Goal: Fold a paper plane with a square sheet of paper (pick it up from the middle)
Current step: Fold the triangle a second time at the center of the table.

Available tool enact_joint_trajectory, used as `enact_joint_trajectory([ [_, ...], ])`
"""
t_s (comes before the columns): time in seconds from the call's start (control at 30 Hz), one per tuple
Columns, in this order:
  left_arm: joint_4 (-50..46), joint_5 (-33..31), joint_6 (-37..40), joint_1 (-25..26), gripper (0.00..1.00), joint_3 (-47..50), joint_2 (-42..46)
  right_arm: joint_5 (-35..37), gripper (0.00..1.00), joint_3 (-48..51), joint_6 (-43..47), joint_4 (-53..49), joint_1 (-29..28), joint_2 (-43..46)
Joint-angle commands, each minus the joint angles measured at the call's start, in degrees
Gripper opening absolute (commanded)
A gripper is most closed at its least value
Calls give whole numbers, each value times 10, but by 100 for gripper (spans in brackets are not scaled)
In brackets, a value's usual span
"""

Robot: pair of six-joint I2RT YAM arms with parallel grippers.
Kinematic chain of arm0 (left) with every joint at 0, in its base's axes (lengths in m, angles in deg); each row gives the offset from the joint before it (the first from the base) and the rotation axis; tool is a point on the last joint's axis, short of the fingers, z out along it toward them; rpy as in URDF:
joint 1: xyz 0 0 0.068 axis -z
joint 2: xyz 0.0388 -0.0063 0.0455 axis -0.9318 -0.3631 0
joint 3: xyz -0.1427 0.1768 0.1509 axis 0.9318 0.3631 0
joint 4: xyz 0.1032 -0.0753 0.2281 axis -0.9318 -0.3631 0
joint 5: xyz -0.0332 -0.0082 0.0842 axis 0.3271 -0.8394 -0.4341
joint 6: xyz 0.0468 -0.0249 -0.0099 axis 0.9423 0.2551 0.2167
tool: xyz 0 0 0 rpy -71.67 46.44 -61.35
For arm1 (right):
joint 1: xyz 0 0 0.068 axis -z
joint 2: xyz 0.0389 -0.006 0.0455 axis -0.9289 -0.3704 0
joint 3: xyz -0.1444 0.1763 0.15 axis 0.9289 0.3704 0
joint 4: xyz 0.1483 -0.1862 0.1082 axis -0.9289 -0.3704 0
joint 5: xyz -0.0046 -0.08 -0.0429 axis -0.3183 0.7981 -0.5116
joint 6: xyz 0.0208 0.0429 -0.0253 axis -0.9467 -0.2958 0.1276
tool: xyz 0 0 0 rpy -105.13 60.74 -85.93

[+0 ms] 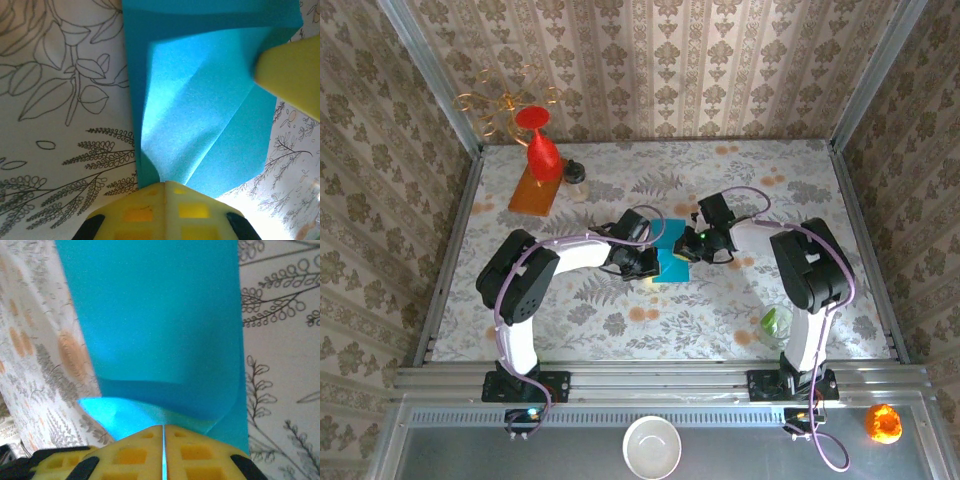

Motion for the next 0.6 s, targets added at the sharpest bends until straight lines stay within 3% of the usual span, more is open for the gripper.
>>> enact_joint_trajectory([
  [0.0,-37,-8,-7,-2,0,10,-23,18,13,-9,31,-31,-10,36],
  [0.57,-31,-13,-21,-2,0,19,-21,32,3,4,3,-12,-74,-21],
])
